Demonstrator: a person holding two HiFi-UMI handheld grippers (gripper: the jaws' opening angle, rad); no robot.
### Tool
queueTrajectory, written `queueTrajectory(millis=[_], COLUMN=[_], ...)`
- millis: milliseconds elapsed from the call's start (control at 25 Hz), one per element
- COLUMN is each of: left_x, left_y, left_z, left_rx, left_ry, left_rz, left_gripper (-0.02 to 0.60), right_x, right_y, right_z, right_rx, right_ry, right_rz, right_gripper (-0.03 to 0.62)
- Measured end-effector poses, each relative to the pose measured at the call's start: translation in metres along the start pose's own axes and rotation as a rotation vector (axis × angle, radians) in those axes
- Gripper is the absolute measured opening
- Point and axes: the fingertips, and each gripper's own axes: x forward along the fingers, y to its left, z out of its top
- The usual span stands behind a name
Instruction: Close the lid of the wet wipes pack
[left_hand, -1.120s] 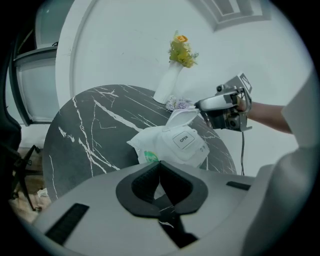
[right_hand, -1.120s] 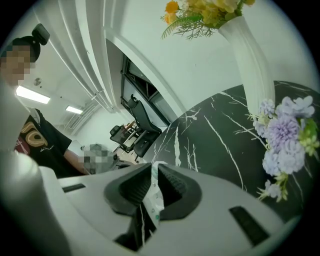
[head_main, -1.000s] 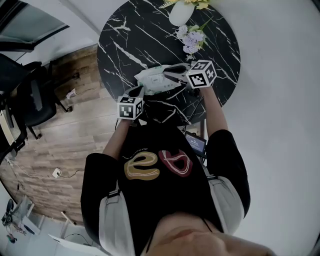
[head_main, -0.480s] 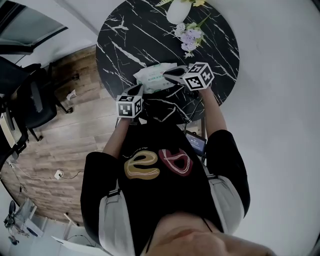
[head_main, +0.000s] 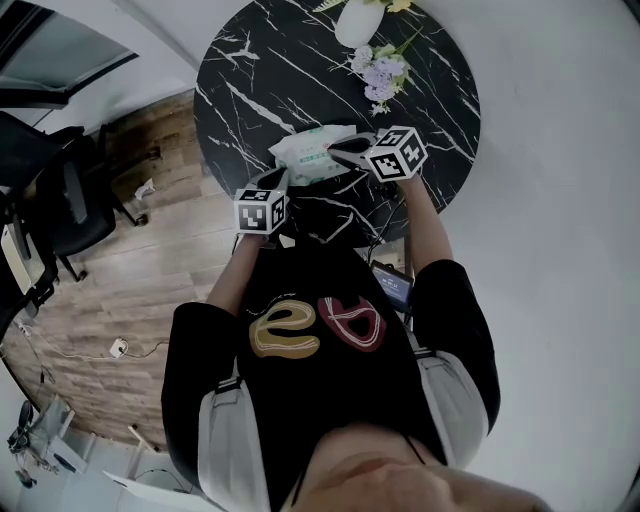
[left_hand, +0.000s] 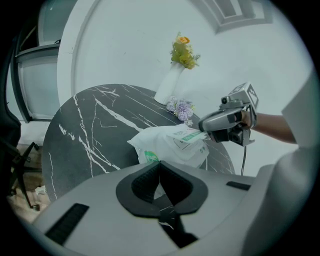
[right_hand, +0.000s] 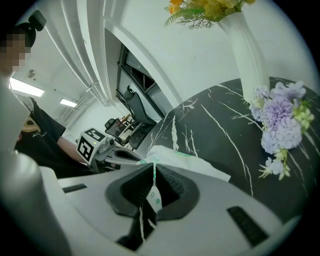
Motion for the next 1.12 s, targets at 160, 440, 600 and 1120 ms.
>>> queueTrajectory(millis=[160, 440, 600, 1120], left_x=[0.000, 0.001, 0.000, -0.004], left_y=[0.001, 0.001, 0.001, -0.004], left_z=[0.001, 0.000, 0.001, 0.001], left_rx=[-0.001, -0.004, -0.006, 0.013], left_ry=[-0.001, -0.002, -0.001, -0.029], left_rz=[0.000, 0.001, -0.001, 0.000], left_gripper=[0.018, 0.018, 0.018, 0.018], right_x=[0.001, 0.003, 0.006, 0.019], right_y=[0.000, 0.002, 0.005, 0.013], right_z=[-0.003, -0.010, -0.013, -0.022], right_rx=[0.012, 0.013, 0.019, -0.005], right_ry=[-0.002, 0.005, 0.005, 0.005], right_rz=[-0.004, -0.004, -0.003, -0.073], right_gripper=[0.025, 0.025, 0.025, 0.020])
